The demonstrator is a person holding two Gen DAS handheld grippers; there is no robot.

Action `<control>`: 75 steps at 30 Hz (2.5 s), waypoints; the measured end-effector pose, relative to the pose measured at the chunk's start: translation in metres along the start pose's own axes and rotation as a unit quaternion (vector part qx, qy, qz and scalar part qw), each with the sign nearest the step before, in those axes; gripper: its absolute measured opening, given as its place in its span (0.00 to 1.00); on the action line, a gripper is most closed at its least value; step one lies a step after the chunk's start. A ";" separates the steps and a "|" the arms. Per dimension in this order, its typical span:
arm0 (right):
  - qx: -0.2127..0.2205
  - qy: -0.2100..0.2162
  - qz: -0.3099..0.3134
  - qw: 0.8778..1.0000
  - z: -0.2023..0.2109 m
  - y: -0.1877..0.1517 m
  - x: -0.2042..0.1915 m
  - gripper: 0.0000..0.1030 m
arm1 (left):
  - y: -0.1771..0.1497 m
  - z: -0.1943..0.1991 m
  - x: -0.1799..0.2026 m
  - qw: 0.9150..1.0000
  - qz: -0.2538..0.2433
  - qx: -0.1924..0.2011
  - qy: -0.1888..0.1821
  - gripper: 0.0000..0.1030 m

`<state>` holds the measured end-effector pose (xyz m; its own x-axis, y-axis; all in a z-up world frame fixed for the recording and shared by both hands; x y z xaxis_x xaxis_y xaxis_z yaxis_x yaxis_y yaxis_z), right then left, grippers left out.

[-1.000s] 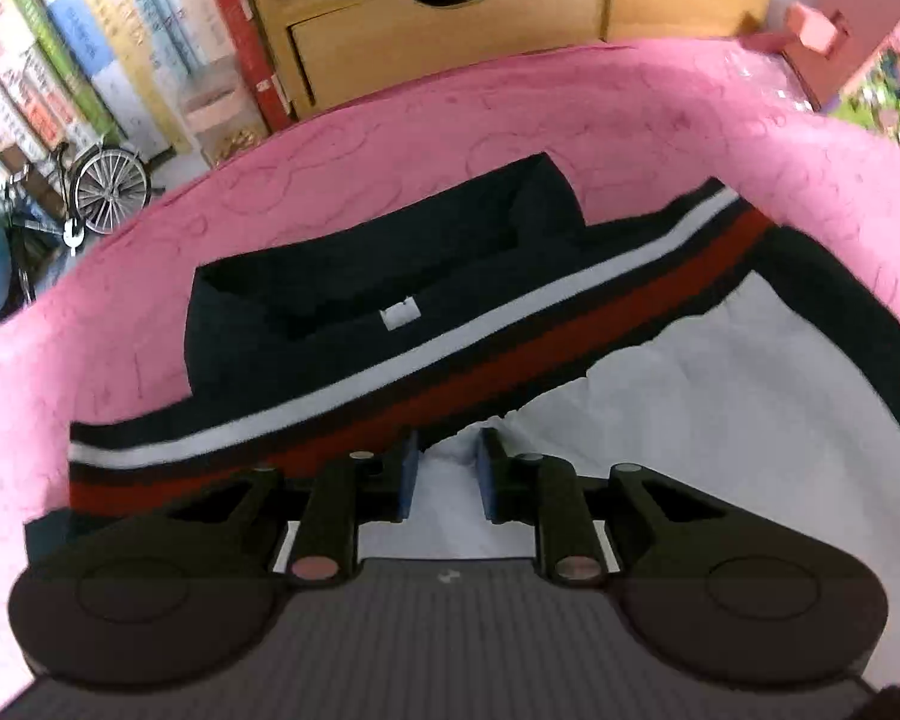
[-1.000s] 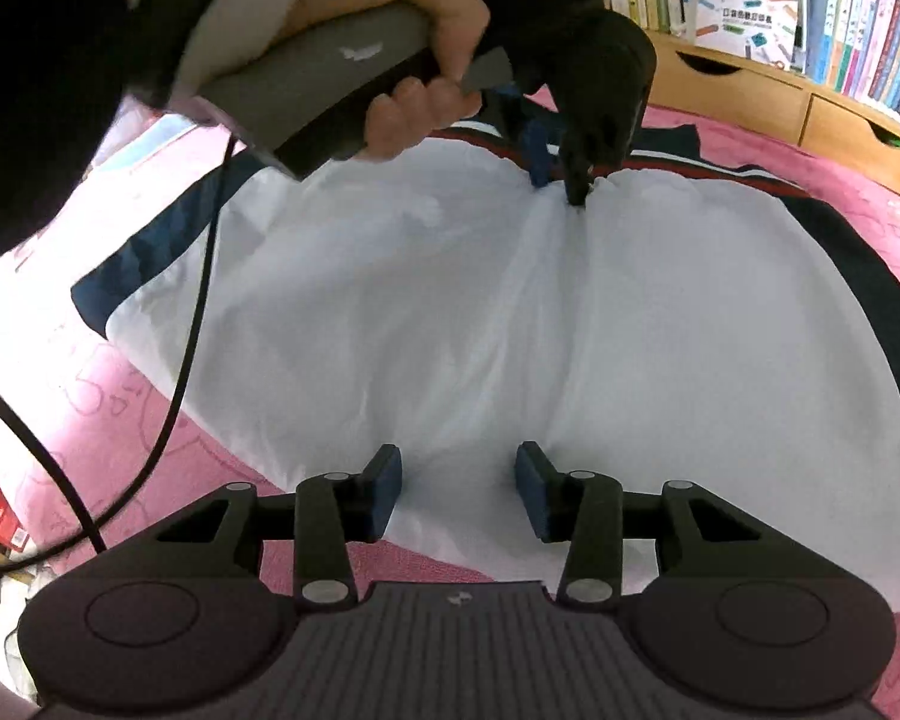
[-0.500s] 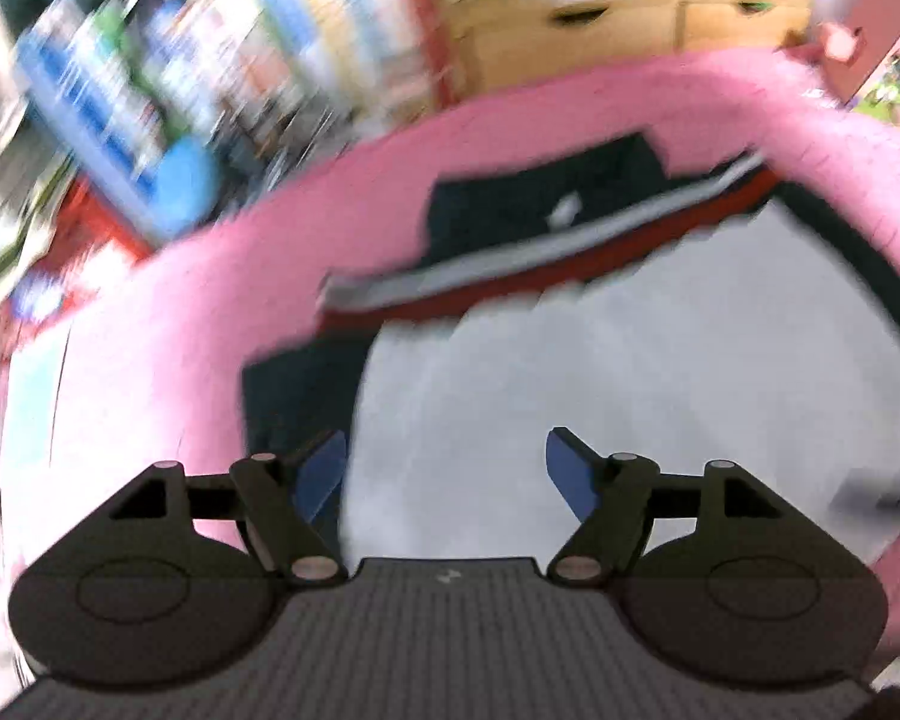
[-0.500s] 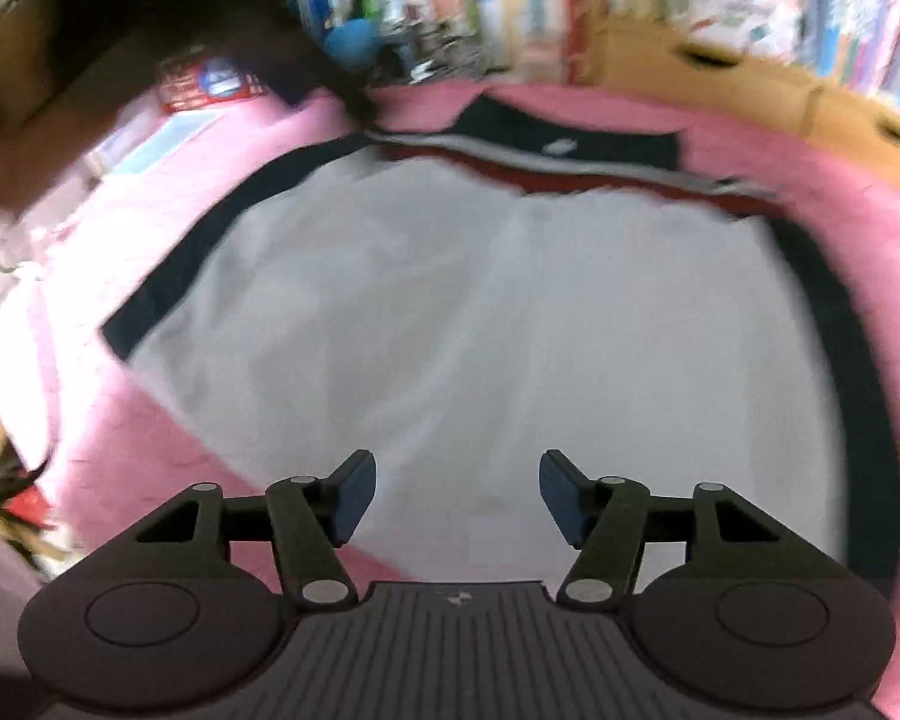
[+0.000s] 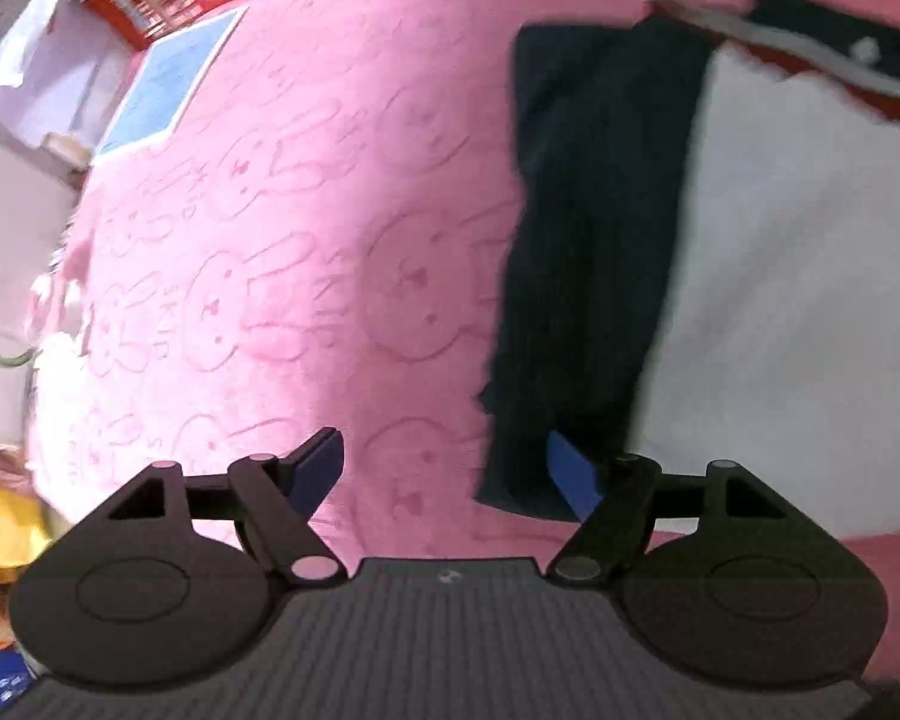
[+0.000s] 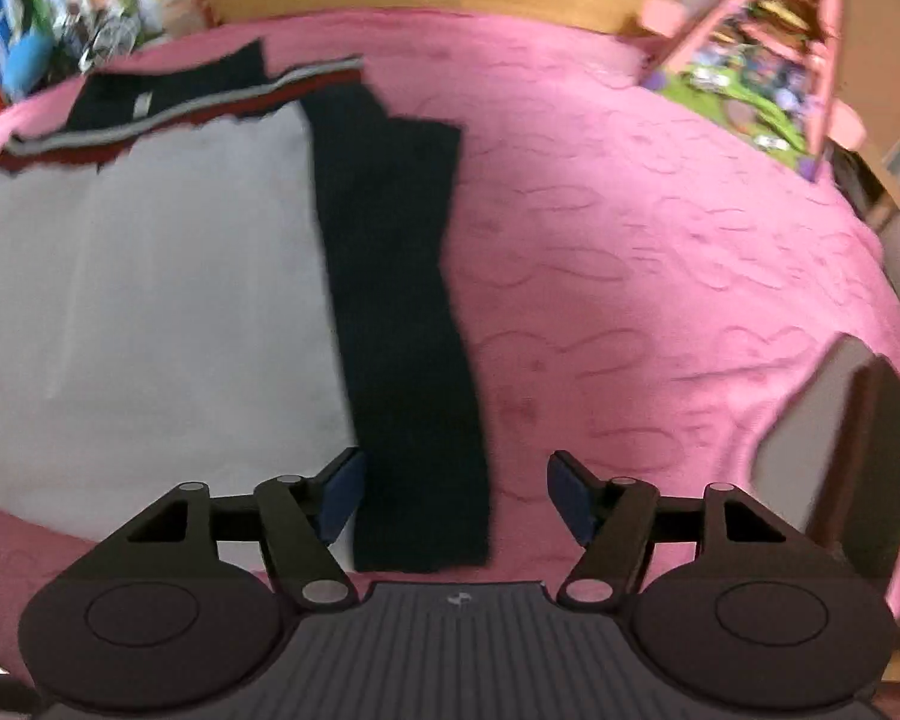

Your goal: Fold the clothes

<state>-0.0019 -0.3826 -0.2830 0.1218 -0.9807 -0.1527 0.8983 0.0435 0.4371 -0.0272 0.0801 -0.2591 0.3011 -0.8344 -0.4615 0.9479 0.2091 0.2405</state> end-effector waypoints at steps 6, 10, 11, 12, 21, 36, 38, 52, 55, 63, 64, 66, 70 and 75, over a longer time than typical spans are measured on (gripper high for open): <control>0.035 0.039 0.019 0.998 0.049 0.017 -0.033 0.79 | 0.007 0.072 0.006 0.997 0.010 0.019 -0.074 0.87; 0.043 0.067 0.057 0.995 0.068 0.034 -0.074 0.82 | 0.009 0.106 0.017 0.996 0.006 0.023 -0.090 0.89; 0.047 0.072 0.069 0.994 0.072 0.038 -0.086 0.83 | 0.008 0.113 0.020 0.995 0.005 0.024 -0.096 0.89; 0.052 0.076 0.083 0.992 0.076 0.042 -0.099 0.83 | 0.007 0.118 0.023 0.994 0.001 0.028 -0.102 0.89; 0.067 0.075 0.186 0.977 0.108 0.049 -0.171 0.89 | 0.004 0.138 0.030 0.992 -0.040 0.063 -0.106 0.90; 0.051 0.069 0.181 0.980 0.123 0.033 -0.206 0.92 | -0.021 0.146 0.032 0.985 -0.069 0.072 -0.140 0.91; 0.048 0.066 0.183 0.980 0.123 0.028 -0.209 0.92 | -0.025 0.143 0.032 0.985 -0.072 0.067 -0.143 0.91; 0.039 0.047 0.168 0.984 0.128 0.009 -0.222 0.92 | -0.038 0.137 0.026 0.982 -0.086 0.064 -0.154 0.91; 0.038 0.047 0.167 0.984 0.128 0.008 -0.224 0.92 | -0.038 0.137 0.026 0.982 -0.087 0.063 -0.155 0.91; 0.033 0.046 0.164 0.985 0.128 0.008 -0.224 0.92 | -0.040 0.136 0.028 0.982 -0.088 0.058 -0.156 0.91; 0.033 0.046 0.163 0.985 0.127 0.008 -0.224 0.92 | -0.040 0.136 0.029 0.982 -0.086 0.056 -0.157 0.91; 0.031 0.046 0.161 0.985 0.127 0.008 -0.222 0.92 | -0.040 0.135 0.031 0.982 -0.088 0.054 -0.156 0.92; 0.027 0.046 0.158 0.986 0.126 0.008 -0.217 0.93 | -0.039 0.136 0.036 0.982 -0.093 0.051 -0.154 0.92; 0.025 0.045 0.151 0.987 0.124 0.010 -0.208 0.94 | -0.037 0.136 0.045 0.982 -0.097 0.046 -0.152 0.93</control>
<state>-0.0705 -0.2021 -0.1364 0.4198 -0.9035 -0.0861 0.7936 0.3194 0.5179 -0.0630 -0.0350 -0.1727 0.0566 -0.9708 -0.2329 0.9666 -0.0051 0.2562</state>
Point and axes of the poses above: each gripper's, at about its wrist camera, not at the fingertips, and z roughly against the way its jaws point, x to its right, y to its top, the point moved 9 cm from there along -z, roughly the way its jaws point, and after that the axes turned 15 degrees about y, right-handed, at the moved point
